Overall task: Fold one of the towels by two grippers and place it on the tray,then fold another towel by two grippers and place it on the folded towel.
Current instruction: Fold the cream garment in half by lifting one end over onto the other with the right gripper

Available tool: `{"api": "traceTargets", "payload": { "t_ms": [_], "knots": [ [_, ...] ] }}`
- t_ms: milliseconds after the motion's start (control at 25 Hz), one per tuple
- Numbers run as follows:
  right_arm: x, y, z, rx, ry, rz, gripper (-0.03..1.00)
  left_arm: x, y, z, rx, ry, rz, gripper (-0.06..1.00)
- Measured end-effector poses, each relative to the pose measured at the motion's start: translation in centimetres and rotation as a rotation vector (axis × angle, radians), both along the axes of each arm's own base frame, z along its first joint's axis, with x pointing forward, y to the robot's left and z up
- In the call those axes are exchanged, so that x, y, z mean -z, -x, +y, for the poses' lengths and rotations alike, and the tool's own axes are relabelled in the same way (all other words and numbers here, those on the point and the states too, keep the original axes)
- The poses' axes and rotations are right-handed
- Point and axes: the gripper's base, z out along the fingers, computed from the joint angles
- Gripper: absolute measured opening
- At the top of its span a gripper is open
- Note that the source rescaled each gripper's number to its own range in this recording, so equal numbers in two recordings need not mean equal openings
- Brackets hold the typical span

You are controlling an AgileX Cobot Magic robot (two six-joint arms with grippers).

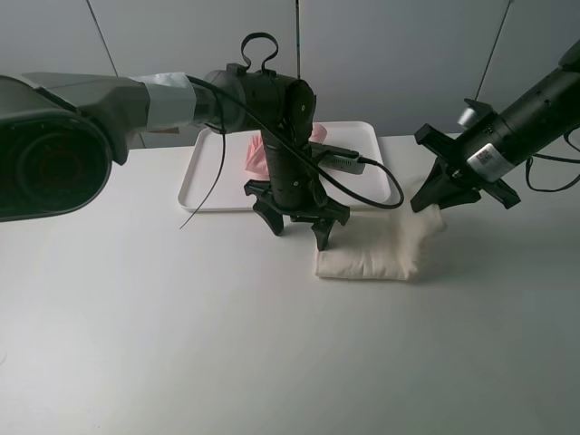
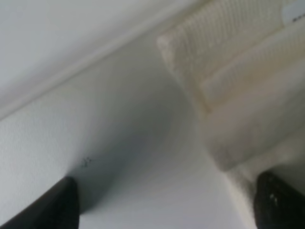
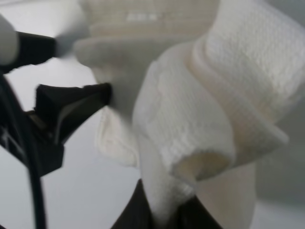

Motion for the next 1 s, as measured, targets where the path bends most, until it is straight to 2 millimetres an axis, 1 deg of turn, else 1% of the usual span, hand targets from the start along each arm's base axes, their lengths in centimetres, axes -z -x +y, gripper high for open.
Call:
{"api": "traceTargets", "payload": {
  "t_ms": [80,200,320,400,520,640,840,1000],
  "knots": [
    [-0.2,0.0,0.7,-0.016,-0.027,-0.015,0.04,0.0,0.0,0.0,0.0,0.0,0.0,0.95],
    [-0.1,0.1,2.1,-0.059,-0.024,-0.035,0.04,0.0,0.0,0.0,0.0,0.0,0.0,0.95],
    [0.8,0.1,3.5,-0.083,-0.02,-0.032,0.04,0.0,0.0,0.0,-0.001,0.001,0.001,0.95],
    [1.4,-0.1,4.0,-0.092,-0.019,-0.036,0.04,0.0,0.0,0.0,0.0,0.0,0.003,0.95],
    [2.0,-0.1,4.3,-0.074,-0.053,-0.05,0.04,0.0,0.0,0.0,0.002,-0.001,0.004,0.95],
    [2.8,0.3,4.4,-0.037,-0.076,-0.067,0.04,0.0,0.0,0.1,0.003,0.003,0.016,0.95],
    [4.1,1.2,4.6,0.011,-0.112,-0.091,0.04,0.0,-0.4,0.8,-0.015,0.012,0.038,0.95],
    [4.6,1.5,4.6,0.049,-0.112,-0.099,0.04,-0.1,-0.7,1.3,-0.015,0.036,0.069,0.95]
  ]
}}
